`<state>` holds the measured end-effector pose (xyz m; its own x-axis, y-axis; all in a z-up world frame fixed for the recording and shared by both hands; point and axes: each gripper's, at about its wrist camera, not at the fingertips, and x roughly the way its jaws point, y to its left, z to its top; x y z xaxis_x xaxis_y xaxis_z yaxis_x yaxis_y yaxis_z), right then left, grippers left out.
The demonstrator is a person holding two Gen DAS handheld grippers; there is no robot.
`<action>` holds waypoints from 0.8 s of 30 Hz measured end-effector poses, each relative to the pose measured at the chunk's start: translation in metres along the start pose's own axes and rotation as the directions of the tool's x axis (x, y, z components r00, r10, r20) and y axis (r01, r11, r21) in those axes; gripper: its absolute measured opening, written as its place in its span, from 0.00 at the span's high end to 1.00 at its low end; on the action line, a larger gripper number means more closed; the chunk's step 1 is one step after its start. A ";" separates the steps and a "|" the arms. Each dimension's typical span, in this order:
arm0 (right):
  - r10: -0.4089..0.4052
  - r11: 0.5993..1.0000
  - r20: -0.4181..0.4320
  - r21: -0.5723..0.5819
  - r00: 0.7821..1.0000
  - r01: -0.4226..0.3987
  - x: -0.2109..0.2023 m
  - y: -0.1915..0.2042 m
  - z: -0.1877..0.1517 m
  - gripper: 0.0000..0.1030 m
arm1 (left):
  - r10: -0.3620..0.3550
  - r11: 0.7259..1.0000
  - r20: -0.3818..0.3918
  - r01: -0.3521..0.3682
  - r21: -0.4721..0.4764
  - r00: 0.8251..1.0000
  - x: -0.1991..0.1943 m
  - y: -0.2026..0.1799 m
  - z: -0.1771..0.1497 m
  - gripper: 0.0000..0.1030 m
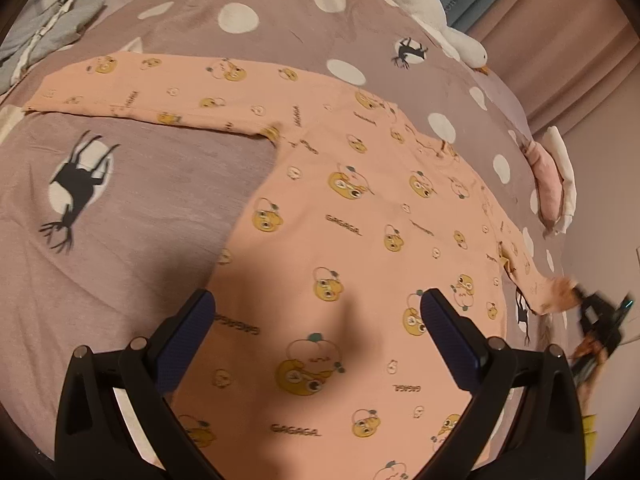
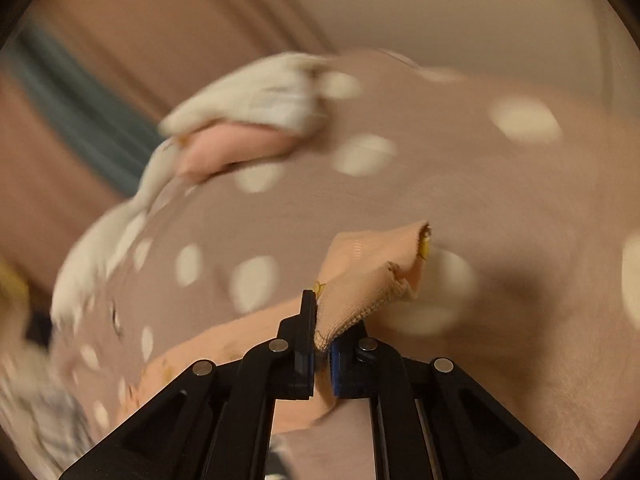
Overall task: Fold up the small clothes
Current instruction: 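Grasp the cuff of the sleeve with the right gripper, then fold the held sleeve across the shirt body with the right gripper and release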
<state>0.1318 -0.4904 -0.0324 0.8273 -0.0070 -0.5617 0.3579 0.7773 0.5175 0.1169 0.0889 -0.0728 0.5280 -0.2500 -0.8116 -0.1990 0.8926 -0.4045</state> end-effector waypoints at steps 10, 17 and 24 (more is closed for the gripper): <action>0.095 0.892 -0.026 -0.441 0.995 -0.096 -0.007 0.233 -0.034 0.93 | 0.005 1.000 0.020 -0.004 -0.019 1.000 -0.023 0.032 -0.004 0.01; 0.070 0.690 -0.115 -0.712 0.991 -0.131 0.032 0.342 -0.148 0.93 | -0.028 0.999 0.018 0.028 -0.030 0.999 -0.025 0.051 0.010 0.01; -0.032 0.471 -0.142 -0.875 0.989 -0.111 0.077 0.396 -0.253 0.93 | -0.007 0.997 0.049 0.011 -0.076 0.999 -0.030 0.079 0.023 0.01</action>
<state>0.2278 -0.0241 -0.0345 0.7454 0.0578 -0.6641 -0.3017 0.9176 -0.2587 0.1040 0.1757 -0.0704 0.5693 -0.2380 -0.7869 -0.2555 0.8586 -0.4445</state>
